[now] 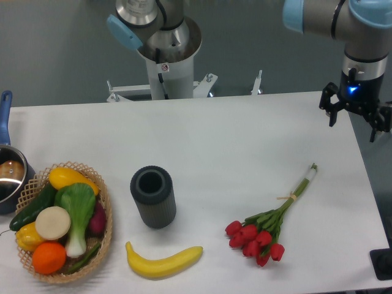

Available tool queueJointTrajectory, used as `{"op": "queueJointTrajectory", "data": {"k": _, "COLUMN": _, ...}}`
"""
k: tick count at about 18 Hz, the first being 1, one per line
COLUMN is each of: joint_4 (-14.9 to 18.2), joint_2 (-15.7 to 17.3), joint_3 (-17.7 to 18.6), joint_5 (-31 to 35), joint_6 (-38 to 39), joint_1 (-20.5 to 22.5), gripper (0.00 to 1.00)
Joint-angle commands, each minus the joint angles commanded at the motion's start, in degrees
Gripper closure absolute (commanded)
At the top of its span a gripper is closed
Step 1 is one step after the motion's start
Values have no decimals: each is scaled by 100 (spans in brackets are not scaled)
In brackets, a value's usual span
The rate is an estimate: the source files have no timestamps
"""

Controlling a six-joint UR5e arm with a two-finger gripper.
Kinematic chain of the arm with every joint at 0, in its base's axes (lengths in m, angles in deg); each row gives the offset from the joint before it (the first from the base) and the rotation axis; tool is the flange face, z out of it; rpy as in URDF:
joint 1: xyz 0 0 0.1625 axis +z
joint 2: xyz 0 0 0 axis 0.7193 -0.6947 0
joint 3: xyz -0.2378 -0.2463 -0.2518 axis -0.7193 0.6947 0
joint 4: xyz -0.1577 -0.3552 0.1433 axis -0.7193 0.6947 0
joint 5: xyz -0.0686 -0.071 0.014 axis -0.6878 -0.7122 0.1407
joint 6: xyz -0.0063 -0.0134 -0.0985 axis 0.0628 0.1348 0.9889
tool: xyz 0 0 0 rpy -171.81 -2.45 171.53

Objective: Pick up the flowers from the table
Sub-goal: 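Move the open gripper down toward the red tulip bunch stems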

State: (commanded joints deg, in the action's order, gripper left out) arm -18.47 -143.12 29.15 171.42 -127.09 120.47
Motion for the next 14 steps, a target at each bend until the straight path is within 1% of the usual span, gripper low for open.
{"op": "queueJointTrajectory", "data": {"k": 2, "joint_4": -26, "joint_2": -9, "joint_3": 0, "joint_5": -35, "joint_6": 26, "joint_1": -9, "gripper": 0}}
{"op": "queueJointTrajectory", "data": {"k": 5, "joint_4": -26, "joint_2": -18, "joint_3": 18, "joint_5": -298, "joint_6": 105, "joint_1": -18, "gripper": 0}}
{"op": "queueJointTrajectory", "data": {"k": 8, "joint_4": -79, "joint_2": -35, "joint_3": 44, "joint_5": -483, "joint_6": 500, "joint_1": -18, "gripper": 0}}
{"op": "queueJointTrajectory", "data": {"k": 12, "joint_4": -456, "joint_2": -61, "joint_3": 210, "joint_5": -527, "joint_6": 834, "joint_1": -44, "gripper": 0}}
{"op": "queueJointTrajectory", "data": {"k": 14, "joint_4": -684, "joint_2": -105, "joint_3": 290, "joint_5": -527, "joint_6": 1080, "joint_1": -123, "gripper": 0}}
